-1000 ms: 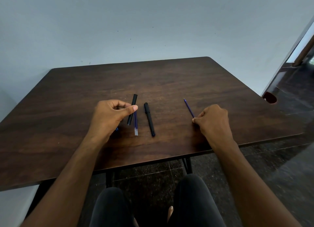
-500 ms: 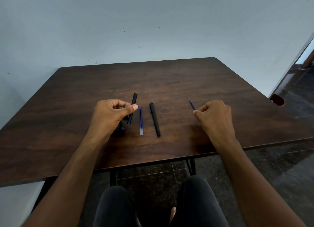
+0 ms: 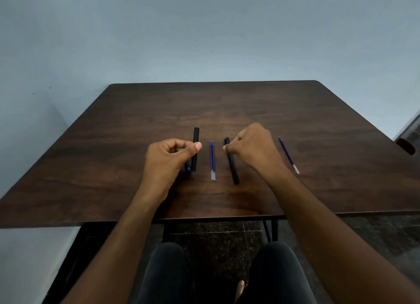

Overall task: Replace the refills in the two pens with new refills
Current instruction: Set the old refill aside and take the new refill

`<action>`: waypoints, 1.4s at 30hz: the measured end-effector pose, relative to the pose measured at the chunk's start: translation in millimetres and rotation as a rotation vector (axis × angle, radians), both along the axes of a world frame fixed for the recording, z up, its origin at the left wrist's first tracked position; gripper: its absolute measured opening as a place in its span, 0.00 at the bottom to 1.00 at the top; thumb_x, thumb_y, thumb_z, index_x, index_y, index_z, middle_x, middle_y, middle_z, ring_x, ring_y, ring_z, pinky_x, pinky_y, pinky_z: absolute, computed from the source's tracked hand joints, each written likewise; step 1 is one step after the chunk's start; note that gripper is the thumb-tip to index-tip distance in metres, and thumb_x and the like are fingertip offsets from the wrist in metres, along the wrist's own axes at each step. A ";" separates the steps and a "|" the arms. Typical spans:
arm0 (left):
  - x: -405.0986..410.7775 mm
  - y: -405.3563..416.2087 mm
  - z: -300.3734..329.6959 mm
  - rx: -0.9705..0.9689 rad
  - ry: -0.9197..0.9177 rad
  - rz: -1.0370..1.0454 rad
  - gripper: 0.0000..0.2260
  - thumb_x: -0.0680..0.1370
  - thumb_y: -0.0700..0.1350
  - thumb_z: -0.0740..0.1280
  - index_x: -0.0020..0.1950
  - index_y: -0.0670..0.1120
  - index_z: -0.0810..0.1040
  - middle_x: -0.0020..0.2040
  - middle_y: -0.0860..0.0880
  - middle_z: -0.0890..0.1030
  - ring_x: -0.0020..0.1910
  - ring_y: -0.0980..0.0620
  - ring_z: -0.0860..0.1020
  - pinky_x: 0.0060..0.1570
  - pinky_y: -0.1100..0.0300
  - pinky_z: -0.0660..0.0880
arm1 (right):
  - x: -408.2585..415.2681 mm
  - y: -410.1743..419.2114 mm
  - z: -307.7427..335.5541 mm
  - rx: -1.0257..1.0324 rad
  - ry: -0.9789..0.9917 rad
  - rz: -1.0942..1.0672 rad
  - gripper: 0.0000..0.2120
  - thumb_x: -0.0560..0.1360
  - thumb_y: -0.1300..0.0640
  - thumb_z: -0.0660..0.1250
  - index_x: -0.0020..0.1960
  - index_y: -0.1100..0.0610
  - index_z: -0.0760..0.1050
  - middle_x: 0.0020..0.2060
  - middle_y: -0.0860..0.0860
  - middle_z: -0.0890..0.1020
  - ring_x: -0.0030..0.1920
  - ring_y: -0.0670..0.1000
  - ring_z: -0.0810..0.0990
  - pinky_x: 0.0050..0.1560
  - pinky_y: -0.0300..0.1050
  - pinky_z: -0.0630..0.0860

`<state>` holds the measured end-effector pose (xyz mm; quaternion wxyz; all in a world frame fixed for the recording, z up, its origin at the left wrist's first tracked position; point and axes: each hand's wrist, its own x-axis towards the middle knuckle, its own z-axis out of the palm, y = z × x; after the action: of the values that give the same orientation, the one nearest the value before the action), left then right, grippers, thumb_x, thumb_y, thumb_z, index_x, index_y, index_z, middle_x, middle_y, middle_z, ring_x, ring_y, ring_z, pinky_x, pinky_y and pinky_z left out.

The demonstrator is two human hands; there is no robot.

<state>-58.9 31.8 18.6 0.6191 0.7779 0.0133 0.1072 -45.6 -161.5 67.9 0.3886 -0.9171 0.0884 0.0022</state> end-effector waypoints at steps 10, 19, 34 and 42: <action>-4.9 -0.7 -6.5 -0.102 -0.028 -0.017 0.08 0.71 0.51 0.79 0.43 0.48 0.87 0.40 0.47 0.87 0.38 0.56 0.84 0.38 0.69 0.78 | 44.2 35.1 -36.4 -0.228 -0.034 -0.067 0.14 0.68 0.53 0.79 0.34 0.56 0.75 0.31 0.51 0.80 0.30 0.50 0.79 0.22 0.40 0.68; -2.2 -0.2 -10.4 -0.114 -0.027 -0.026 0.08 0.71 0.52 0.79 0.44 0.50 0.87 0.40 0.48 0.87 0.39 0.56 0.85 0.38 0.69 0.77 | 50.0 35.9 -39.1 -0.252 0.001 -0.099 0.18 0.69 0.53 0.79 0.34 0.55 0.70 0.31 0.51 0.76 0.30 0.49 0.76 0.22 0.41 0.65; -1.2 2.2 -14.6 -0.113 -0.048 -0.064 0.07 0.71 0.51 0.79 0.44 0.49 0.87 0.41 0.40 0.86 0.37 0.56 0.82 0.39 0.70 0.76 | 54.2 38.8 -38.8 -0.323 0.029 -0.114 0.22 0.70 0.52 0.78 0.33 0.55 0.64 0.32 0.52 0.72 0.29 0.50 0.71 0.23 0.43 0.63; -1.5 2.8 -15.6 -0.144 -0.042 -0.072 0.08 0.71 0.49 0.80 0.44 0.47 0.86 0.39 0.43 0.86 0.35 0.60 0.82 0.38 0.70 0.75 | 52.5 42.6 -32.1 -0.392 0.022 -0.052 0.16 0.73 0.56 0.74 0.35 0.56 0.69 0.32 0.52 0.74 0.30 0.50 0.74 0.23 0.43 0.65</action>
<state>-60.4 34.6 3.0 0.6771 0.7288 -0.0199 0.1000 7.0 -118.9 35.8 0.2014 -0.9726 0.1150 -0.0154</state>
